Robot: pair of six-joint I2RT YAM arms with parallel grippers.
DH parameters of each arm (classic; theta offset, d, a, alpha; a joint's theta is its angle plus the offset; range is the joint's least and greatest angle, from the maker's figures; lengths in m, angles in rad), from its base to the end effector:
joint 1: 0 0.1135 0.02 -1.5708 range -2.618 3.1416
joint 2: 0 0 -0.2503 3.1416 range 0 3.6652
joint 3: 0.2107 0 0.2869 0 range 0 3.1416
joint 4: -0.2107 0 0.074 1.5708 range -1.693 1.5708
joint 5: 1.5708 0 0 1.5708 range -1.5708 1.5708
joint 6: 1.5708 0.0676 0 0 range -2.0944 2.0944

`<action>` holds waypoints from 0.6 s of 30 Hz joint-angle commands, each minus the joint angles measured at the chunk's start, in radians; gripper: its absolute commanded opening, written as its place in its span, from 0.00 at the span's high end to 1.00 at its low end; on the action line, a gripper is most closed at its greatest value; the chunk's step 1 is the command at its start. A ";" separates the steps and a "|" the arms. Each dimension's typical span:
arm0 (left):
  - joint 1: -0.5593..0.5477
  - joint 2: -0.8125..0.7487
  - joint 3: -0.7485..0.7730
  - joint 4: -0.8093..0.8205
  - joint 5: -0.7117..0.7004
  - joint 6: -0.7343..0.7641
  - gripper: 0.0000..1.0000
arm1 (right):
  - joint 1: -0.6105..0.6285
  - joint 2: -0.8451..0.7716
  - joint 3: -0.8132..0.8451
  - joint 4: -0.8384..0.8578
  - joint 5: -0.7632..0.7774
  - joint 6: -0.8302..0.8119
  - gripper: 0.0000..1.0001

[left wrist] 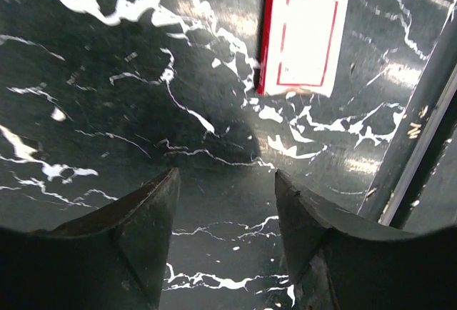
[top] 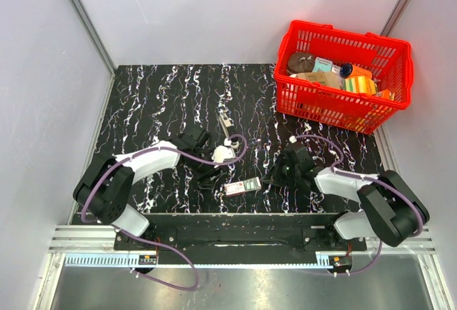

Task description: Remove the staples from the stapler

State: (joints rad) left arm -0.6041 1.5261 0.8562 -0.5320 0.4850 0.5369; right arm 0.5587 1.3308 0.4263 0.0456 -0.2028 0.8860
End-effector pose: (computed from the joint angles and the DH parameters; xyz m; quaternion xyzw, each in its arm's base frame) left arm 0.2407 -0.2044 0.1116 0.5524 0.7794 -0.2419 0.1700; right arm 0.2240 0.1561 0.0670 0.1171 0.9258 0.3004 0.1974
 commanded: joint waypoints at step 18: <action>-0.117 -0.006 -0.048 0.086 -0.103 0.038 0.41 | -0.020 0.074 -0.049 0.218 -0.153 0.076 0.90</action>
State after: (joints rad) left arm -0.7204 1.5402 0.8143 -0.4614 0.4068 0.5602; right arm 0.5461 1.4117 0.3973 0.2283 -0.3317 0.9478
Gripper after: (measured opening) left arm 0.590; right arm 0.101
